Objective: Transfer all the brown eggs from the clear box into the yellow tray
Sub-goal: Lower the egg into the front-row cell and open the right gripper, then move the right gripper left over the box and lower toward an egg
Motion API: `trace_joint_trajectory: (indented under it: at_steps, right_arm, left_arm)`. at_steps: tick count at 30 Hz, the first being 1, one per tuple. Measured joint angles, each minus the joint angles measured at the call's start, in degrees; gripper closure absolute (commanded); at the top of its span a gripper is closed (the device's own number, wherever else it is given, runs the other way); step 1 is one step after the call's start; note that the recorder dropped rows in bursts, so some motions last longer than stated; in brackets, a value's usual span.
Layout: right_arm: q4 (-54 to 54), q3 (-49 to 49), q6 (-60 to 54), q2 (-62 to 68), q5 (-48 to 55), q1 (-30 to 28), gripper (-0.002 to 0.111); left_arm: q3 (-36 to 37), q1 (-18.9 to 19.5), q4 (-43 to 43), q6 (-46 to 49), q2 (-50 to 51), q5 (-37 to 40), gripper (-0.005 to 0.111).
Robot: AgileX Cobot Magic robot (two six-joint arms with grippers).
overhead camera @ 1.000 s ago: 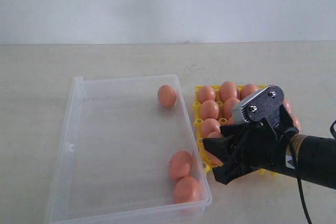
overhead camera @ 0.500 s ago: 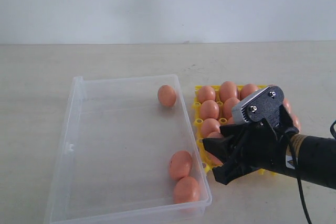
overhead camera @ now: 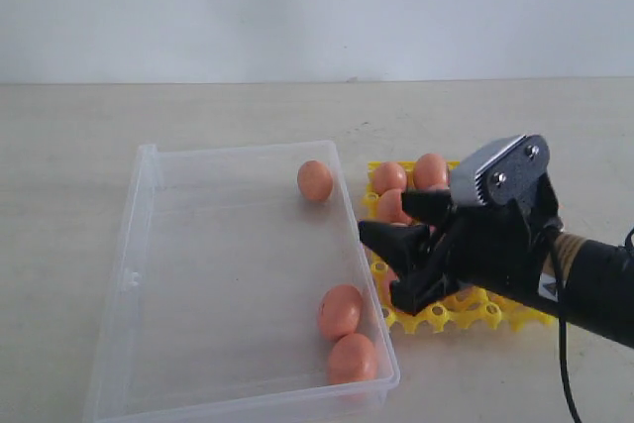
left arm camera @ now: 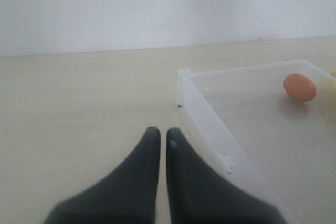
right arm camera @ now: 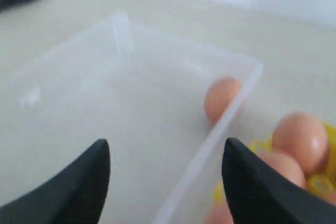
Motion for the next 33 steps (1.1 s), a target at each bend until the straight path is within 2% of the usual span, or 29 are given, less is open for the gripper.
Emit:
trace_joint_trajectory:
  at_steps: [1, 3, 5, 8, 10, 12, 14, 16, 20, 23, 27, 30, 33]
  right_arm:
    - [0.73, -0.22, 0.51, -0.68, -3.17, -0.01, 0.066]
    - [2.23, -1.92, 3.34, -2.43, -5.46, -0.01, 0.085]
    - [1.63, -5.48, 8.88, -4.31, -0.89, -0.01, 0.106]
    - [-11.68, -14.78, 21.49, -5.72, 18.93, 0.96, 0.105]
    - [-28.9, -22.18, 35.51, -5.72, 31.58, 3.66, 0.104]
    - [-47.62, -28.95, 51.37, -5.48, 40.03, 6.87, 0.104]
    - [-60.71, -34.47, 63.92, -4.95, 42.88, 9.11, 0.104]
    - [-66.87, -39.23, 70.97, -3.61, 42.33, 10.51, 0.104]
    - [-70.53, -42.73, 73.03, 0.95, 38.9, 11.36, 0.104]
    - [-71.52, -42.77, 71.76, 4.9, 38.39, 11.45, 0.108]
    - [-72.08, -42.77, 66.64, 6.0, 40.69, 11.68, 0.109]
    - [-72.18, -42.77, 58.58, 5.1, 46.72, 13.23, 0.109]
    - [-72.41, -42.77, 48.22, 3.35, 61.48, 15.83, 0.109]
  left_arm:
    - [0.0, 0.0, 0.0, 0.0, 0.0, 0.0, 0.103]
    - [0.0, 0.0, 0.0, 0.0, 0.0, 0.0, 0.103]
    - [0.0, 0.0, 0.0, 0.0, 0.0, 0.0, 0.103]
    - [0.0, 0.0, 0.0, 0.0, 0.0, 0.0, 0.103]
    - [0.0, 0.0, 0.0, 0.0, 0.0, 0.0, 0.103]
    - [0.0, 0.0, 0.0, 0.0, 0.0, 0.0, 0.103]
    - [0.0, 0.0, 0.0, 0.0, 0.0, 0.0, 0.103]
    - [0.0, 0.0, 0.0, 0.0, 0.0, 0.0, 0.103]
    - [0.0, 0.0, 0.0, 0.0, 0.0, 0.0, 0.103]
    - [0.0, 0.0, 0.0, 0.0, 0.0, 0.0, 0.103]
    - [0.0, 0.0, 0.0, 0.0, 0.0, 0.0, 0.103]
    - [0.0, 0.0, 0.0, 0.0, 0.0, 0.0, 0.103]
    - [0.0, 0.0, 0.0, 0.0, 0.0, 0.0, 0.103]
